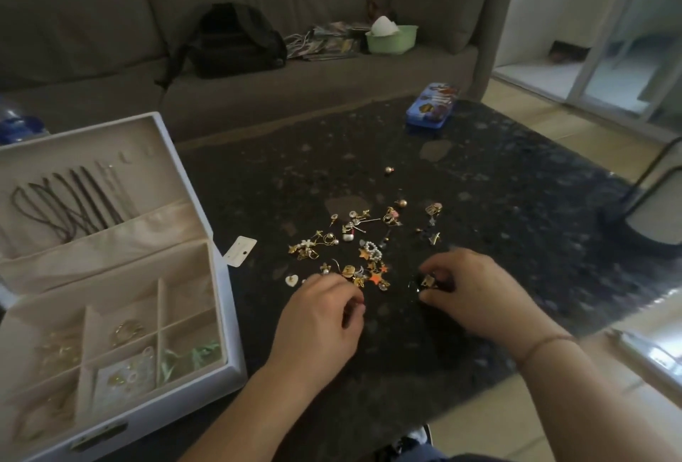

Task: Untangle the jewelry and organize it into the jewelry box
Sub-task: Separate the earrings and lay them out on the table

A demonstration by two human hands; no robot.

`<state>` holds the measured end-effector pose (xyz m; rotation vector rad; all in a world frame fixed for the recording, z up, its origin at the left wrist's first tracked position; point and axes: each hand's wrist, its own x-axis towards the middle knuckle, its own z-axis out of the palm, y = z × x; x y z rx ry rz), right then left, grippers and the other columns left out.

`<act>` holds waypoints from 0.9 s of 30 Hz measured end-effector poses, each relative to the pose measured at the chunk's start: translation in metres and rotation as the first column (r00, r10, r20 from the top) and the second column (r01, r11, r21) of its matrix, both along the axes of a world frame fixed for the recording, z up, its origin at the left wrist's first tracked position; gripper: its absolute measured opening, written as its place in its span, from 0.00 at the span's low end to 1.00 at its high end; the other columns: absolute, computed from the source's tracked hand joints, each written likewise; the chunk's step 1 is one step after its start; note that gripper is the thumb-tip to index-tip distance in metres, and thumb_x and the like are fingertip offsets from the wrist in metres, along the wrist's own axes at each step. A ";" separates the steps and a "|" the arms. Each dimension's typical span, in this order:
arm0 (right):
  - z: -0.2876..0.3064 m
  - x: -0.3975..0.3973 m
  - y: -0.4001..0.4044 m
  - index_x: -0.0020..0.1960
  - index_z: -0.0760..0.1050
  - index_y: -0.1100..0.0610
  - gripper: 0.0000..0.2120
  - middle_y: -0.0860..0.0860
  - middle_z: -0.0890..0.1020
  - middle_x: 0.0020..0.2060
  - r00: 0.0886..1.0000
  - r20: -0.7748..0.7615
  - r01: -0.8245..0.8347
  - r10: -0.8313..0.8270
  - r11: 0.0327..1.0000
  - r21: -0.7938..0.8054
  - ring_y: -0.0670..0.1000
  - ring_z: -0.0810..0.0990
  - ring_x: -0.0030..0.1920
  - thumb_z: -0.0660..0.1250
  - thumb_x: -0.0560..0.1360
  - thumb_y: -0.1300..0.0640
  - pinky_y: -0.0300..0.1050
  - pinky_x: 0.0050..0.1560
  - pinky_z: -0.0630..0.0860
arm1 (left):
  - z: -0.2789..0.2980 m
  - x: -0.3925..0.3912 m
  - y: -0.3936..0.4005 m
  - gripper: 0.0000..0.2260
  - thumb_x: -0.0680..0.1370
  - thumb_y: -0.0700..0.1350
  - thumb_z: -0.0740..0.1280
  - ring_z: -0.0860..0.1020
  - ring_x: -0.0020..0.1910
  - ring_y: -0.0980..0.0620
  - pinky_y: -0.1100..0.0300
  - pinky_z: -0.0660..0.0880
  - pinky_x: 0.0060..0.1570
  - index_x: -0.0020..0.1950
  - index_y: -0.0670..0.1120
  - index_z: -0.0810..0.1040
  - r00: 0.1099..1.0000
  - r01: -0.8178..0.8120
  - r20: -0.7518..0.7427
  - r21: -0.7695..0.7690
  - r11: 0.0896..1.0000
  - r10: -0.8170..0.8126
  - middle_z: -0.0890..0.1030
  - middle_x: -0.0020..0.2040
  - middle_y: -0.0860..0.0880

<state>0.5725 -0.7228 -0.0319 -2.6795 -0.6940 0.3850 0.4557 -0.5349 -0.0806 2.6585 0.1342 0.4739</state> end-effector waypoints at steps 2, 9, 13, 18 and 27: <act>-0.003 -0.004 0.007 0.59 0.75 0.40 0.12 0.43 0.75 0.53 0.998 0.056 -0.027 0.029 0.999 -0.034 0.46 0.76 0.55 0.69 0.76 0.47 0.45 0.54 0.78 | 0.000 0.001 0.002 0.06 0.76 0.50 0.69 0.75 0.50 0.60 0.65 0.74 0.51 0.51 0.51 0.82 1.000 -0.019 0.021 -0.017 1.000 0.019 0.78 0.48 0.59; -0.009 -0.011 0.018 0.53 0.74 0.42 0.06 0.41 0.73 0.47 0.992 0.066 -0.104 0.107 0.994 -0.040 0.45 0.76 0.49 0.66 0.77 0.48 0.42 0.48 0.78 | 0.010 0.021 0.002 0.21 0.78 0.60 0.63 0.67 0.67 0.57 0.63 0.64 0.64 0.68 0.54 0.73 0.985 -0.143 -0.098 0.020 0.989 0.144 0.72 0.66 0.59; -0.006 -0.003 0.007 0.53 0.74 0.43 0.05 0.40 0.75 0.46 0.990 0.138 -0.011 0.018 0.999 -0.053 0.46 0.75 0.49 0.65 0.77 0.47 0.42 0.44 0.76 | 0.011 0.019 -0.001 0.24 0.79 0.64 0.58 0.60 0.73 0.57 0.57 0.59 0.71 0.73 0.56 0.68 0.966 -0.114 -0.227 0.046 0.992 0.121 0.67 0.72 0.59; -0.008 -0.001 0.003 0.57 0.75 0.43 0.09 0.42 0.74 0.48 0.991 0.124 0.060 -0.050 0.995 -0.080 0.47 0.74 0.51 0.66 0.77 0.47 0.40 0.42 0.71 | 0.014 -0.005 -0.002 0.27 0.79 0.66 0.52 0.55 0.76 0.58 0.56 0.54 0.76 0.76 0.58 0.63 0.954 -0.060 -0.285 0.134 0.989 0.097 0.60 0.76 0.59; -0.007 -0.031 0.044 0.72 0.64 0.39 0.21 0.37 0.63 0.73 0.910 0.274 -0.306 0.313 0.950 -0.068 0.46 0.56 0.74 0.59 0.80 0.44 0.46 0.71 0.60 | 0.025 -0.035 -0.006 0.32 0.77 0.67 0.48 0.51 0.79 0.53 0.52 0.46 0.76 0.79 0.55 0.56 0.952 0.007 -0.297 0.281 0.960 0.080 0.56 0.79 0.55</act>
